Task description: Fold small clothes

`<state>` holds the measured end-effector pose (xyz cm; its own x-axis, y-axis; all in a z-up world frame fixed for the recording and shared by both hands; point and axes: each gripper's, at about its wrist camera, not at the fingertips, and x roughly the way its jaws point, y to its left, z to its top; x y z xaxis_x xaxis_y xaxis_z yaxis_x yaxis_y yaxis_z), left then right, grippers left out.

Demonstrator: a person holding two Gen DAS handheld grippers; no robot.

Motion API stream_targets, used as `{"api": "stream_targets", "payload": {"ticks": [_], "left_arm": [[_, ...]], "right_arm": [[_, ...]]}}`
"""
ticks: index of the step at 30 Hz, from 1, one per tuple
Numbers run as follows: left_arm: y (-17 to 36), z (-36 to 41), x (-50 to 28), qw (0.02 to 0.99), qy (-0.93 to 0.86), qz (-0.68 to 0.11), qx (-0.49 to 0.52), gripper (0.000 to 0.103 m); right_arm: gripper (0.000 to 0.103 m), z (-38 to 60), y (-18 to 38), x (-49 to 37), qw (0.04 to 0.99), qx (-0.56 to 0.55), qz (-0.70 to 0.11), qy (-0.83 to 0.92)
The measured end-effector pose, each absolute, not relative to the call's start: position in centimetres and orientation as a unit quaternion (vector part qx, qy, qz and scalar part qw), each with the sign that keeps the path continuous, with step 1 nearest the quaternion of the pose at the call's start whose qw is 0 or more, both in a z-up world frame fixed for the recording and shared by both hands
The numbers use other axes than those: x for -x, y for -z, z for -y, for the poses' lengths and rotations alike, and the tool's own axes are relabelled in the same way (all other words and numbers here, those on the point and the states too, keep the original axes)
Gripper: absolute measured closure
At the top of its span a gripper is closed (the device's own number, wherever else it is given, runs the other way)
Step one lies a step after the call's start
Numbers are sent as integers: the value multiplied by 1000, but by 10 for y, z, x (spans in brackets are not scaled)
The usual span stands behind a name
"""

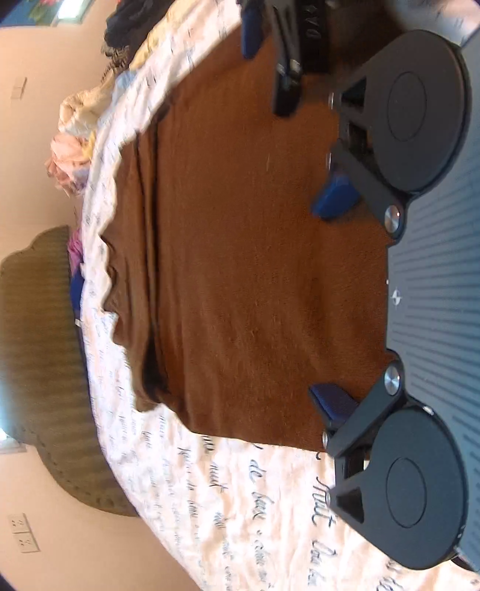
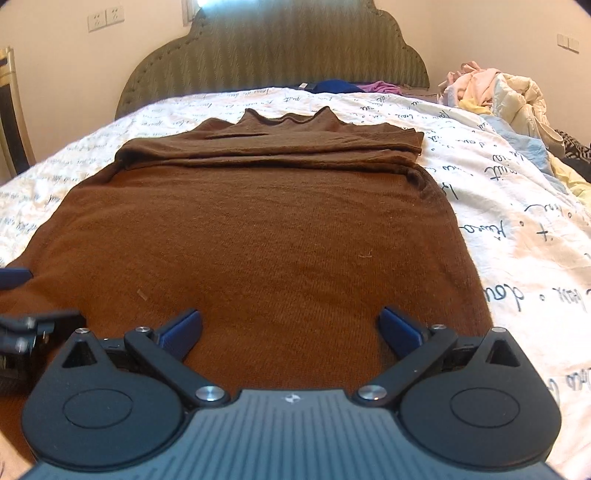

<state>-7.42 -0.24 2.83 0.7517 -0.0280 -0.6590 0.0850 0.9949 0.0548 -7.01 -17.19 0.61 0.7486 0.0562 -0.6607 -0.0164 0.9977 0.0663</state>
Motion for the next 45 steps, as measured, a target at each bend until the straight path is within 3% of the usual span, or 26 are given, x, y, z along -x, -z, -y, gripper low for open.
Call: {"api": "stream_targets", "payload": {"ticks": [2,5,11,21,24,29,33,39,42,45], "left_arm": [[-27,5,89,937,55,-344,-41,0],[-6,6,99,937,62,-339,-55,0],[-19,-3,108,926,63,-367,-56,0],[-11,1,124,934,64,-346,-59,0],[-24,-10,131,938,56,-339,-39,8],[-36,-67,138,937,0,-345,56,5],[-28,-120,132,902,1,-379,208,6],[-9,-150,117,787,142,-417,432,7],[-4,-152,113,764,156,-424,460,8],[-1,-156,113,751,158,-433,473,24]], "right_arm": [[0,171,-11,86,934,-22,-356,-38],[0,177,1,105,937,-12,-346,-54],[0,181,-12,126,935,-17,-352,-28],[0,184,-4,152,937,-18,-345,-44],[0,195,-19,147,926,-45,-370,-54],[0,257,-33,154,894,-222,-379,-87],[0,298,-21,152,844,-330,-407,-111],[0,309,-6,138,754,-436,-453,-190],[0,310,-2,132,746,-436,-463,-197],[0,322,-2,127,746,-461,-438,-196]]}}
